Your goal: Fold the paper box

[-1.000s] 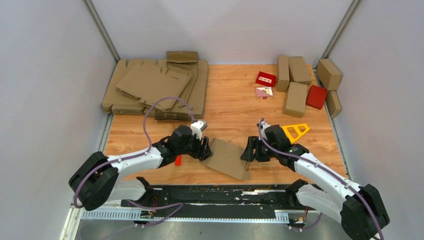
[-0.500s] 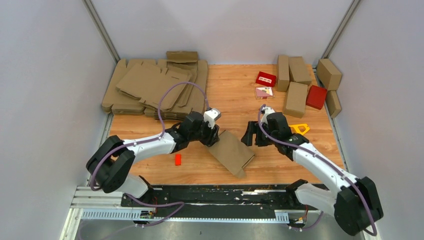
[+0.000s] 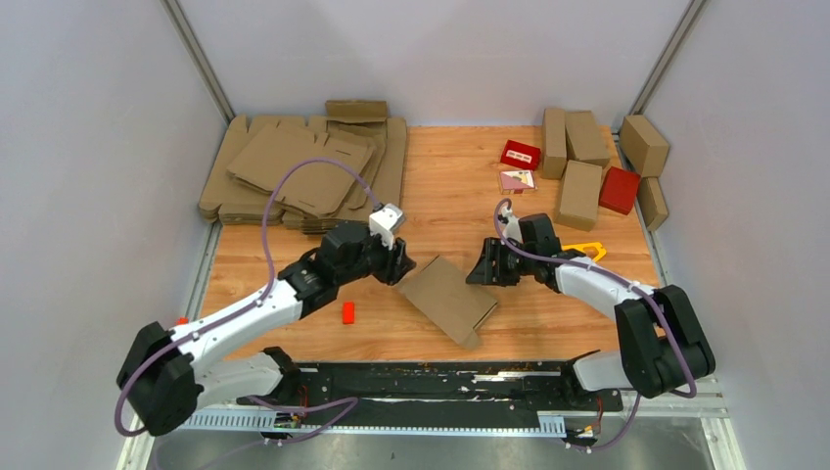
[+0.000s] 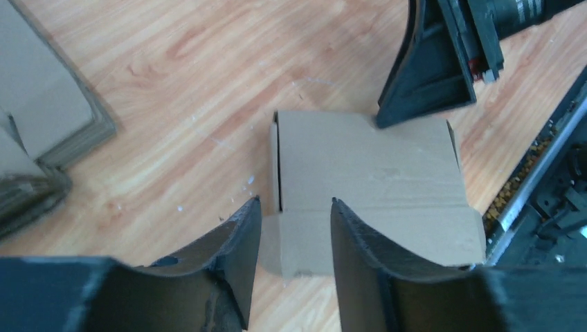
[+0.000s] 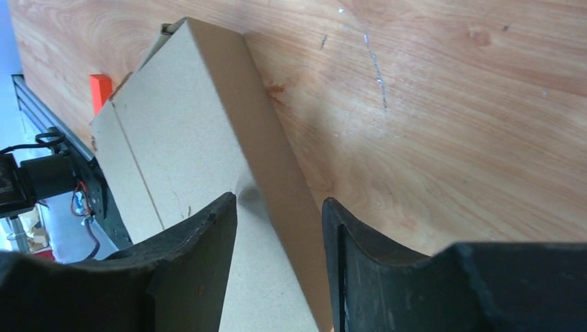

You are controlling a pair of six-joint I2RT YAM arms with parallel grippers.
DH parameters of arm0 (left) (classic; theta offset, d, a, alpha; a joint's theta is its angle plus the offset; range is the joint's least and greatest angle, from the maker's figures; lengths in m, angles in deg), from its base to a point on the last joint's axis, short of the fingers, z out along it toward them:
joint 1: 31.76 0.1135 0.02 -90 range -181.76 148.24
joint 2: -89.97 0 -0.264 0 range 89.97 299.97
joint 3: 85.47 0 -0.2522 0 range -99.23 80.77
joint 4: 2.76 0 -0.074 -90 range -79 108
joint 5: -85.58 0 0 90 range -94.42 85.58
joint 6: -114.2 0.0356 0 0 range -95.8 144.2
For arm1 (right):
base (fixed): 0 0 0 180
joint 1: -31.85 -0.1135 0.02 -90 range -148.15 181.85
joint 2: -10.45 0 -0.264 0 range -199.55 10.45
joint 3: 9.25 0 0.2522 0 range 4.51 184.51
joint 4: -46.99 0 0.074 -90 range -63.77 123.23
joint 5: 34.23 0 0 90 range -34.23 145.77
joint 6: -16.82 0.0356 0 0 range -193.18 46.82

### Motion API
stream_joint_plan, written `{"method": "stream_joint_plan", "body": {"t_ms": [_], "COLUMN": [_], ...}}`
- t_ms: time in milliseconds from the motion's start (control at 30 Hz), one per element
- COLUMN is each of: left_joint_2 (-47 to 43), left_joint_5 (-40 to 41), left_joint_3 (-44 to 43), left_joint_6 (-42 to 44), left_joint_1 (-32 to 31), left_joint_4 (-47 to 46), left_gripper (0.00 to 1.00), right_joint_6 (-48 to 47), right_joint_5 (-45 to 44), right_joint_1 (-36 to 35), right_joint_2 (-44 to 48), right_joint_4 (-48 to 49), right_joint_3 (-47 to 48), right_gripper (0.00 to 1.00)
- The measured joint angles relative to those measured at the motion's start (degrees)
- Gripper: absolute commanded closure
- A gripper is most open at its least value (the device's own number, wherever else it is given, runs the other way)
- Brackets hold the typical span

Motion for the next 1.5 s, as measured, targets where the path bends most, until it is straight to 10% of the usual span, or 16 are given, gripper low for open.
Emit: {"method": "stream_joint_plan", "body": {"t_ms": [200,1000,1500], "left_joint_2": [-10.8,-1.7,11.7], "left_joint_5": [-0.4,-1.3,-2.8], "left_joint_3": [8.8,29.3,19.8], "left_joint_6": [-6.1,-22.7,-23.7], "left_joint_1": [0.0,-7.3,-7.5], "left_joint_4": [4.5,-23.9,-40.6], "left_gripper": [1.0,1.0,0.46], "right_joint_6": [-0.2,-0.9,-2.3], "right_joint_5": [2.1,5.9,5.2], "right_joint_1": [0.4,3.6,3.2], "right_joint_2": [-0.5,-11.5,-9.0], "right_joint_4": [1.1,5.6,4.5], "right_joint_3": [0.0,0.7,0.7], "right_gripper": [0.69,0.81,0.76]}}
